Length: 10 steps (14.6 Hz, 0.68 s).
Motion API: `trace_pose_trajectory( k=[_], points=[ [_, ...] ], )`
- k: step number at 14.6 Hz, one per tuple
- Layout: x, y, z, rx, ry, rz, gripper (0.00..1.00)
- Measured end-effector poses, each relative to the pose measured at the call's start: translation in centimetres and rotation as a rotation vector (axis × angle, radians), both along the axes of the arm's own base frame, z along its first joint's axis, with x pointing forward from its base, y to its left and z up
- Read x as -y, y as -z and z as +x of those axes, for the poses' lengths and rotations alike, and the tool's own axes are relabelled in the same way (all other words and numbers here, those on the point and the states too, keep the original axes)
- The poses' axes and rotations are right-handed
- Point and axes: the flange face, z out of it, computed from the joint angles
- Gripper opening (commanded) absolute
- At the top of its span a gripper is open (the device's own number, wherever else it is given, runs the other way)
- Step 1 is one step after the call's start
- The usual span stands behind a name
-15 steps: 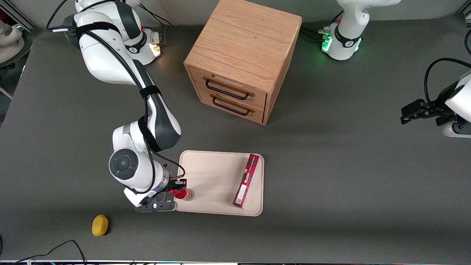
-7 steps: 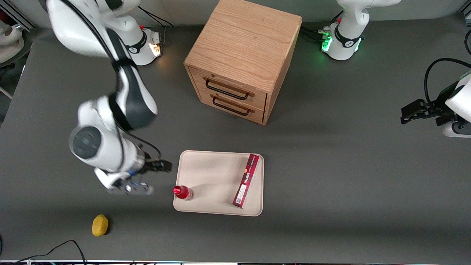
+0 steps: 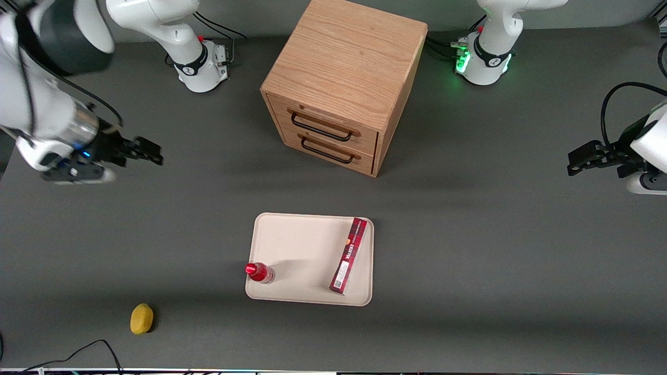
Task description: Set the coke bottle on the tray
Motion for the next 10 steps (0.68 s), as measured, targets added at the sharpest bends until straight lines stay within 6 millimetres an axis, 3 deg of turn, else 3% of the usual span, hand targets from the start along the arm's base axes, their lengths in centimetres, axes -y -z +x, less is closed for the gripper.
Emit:
trace_pose_trajectory(
  k=[4,6,10],
  points=[
    [0.8,-6.4,-1.0,0.001,-0.009,-0.011,1.00],
    [0.8,-7.3,-1.3,-0.015,-0.018,-0.035,1.00],
    [1.0,-6.7,-0.7,-0.035,-0.015,-0.047,1.00]
  ],
)
